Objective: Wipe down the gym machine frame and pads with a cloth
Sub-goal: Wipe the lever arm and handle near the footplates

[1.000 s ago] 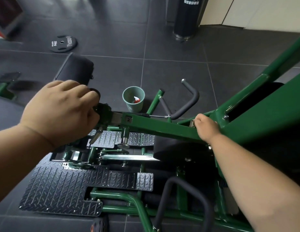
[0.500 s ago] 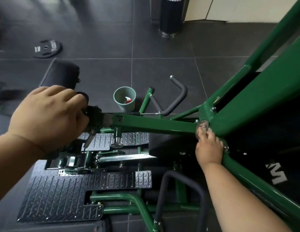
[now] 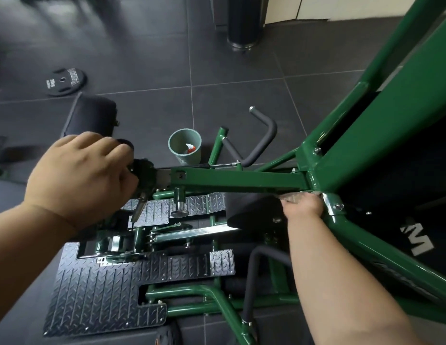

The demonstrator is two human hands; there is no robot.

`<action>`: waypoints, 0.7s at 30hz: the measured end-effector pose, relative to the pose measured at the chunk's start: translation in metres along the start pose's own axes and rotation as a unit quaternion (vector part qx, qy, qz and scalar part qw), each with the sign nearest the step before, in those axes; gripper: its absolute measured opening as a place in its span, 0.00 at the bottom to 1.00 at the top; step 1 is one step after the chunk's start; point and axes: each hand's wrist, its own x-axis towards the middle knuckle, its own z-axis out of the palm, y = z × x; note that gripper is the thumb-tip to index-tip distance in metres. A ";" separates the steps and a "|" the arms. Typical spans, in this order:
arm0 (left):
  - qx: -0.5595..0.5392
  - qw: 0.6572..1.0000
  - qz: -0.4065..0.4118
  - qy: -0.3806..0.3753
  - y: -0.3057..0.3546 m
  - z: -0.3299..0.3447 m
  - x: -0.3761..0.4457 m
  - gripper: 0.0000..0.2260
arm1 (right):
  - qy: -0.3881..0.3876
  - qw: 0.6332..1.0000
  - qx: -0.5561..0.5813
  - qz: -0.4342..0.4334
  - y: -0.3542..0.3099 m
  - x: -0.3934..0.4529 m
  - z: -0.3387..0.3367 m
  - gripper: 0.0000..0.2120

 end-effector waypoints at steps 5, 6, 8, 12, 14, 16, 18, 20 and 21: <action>-0.006 1.000 0.006 0.019 0.000 0.002 -0.001 0.11 | -0.068 0.952 0.293 0.052 -0.005 0.005 -0.013 0.14; -0.006 1.000 0.007 0.023 0.000 0.002 -0.001 0.11 | -0.074 0.948 0.304 0.063 -0.002 0.005 -0.018 0.17; -0.007 0.999 0.008 0.031 0.000 0.002 -0.001 0.10 | -0.101 0.940 0.320 0.068 0.004 0.000 -0.028 0.23; -0.010 0.999 0.011 0.033 0.000 0.003 0.000 0.09 | -0.085 0.948 0.302 0.057 0.022 -0.007 -0.038 0.24; -0.013 0.999 0.006 0.035 0.000 0.003 0.000 0.10 | -0.059 0.952 0.291 0.076 0.026 -0.005 -0.033 0.22; -0.012 0.999 0.003 0.034 0.000 0.003 -0.001 0.10 | -0.042 0.953 0.289 0.074 0.024 -0.005 -0.021 0.23; -0.011 0.999 0.001 0.035 0.001 0.003 -0.001 0.10 | -0.035 0.957 0.276 0.081 0.018 -0.005 -0.002 0.21; -0.009 0.999 -0.002 0.034 0.001 0.004 0.000 0.09 | -0.064 0.963 0.245 0.090 0.024 -0.008 0.013 0.18; -0.008 0.999 -0.004 0.033 0.001 0.004 0.000 0.09 | -0.099 0.958 0.249 0.104 0.031 -0.010 0.019 0.15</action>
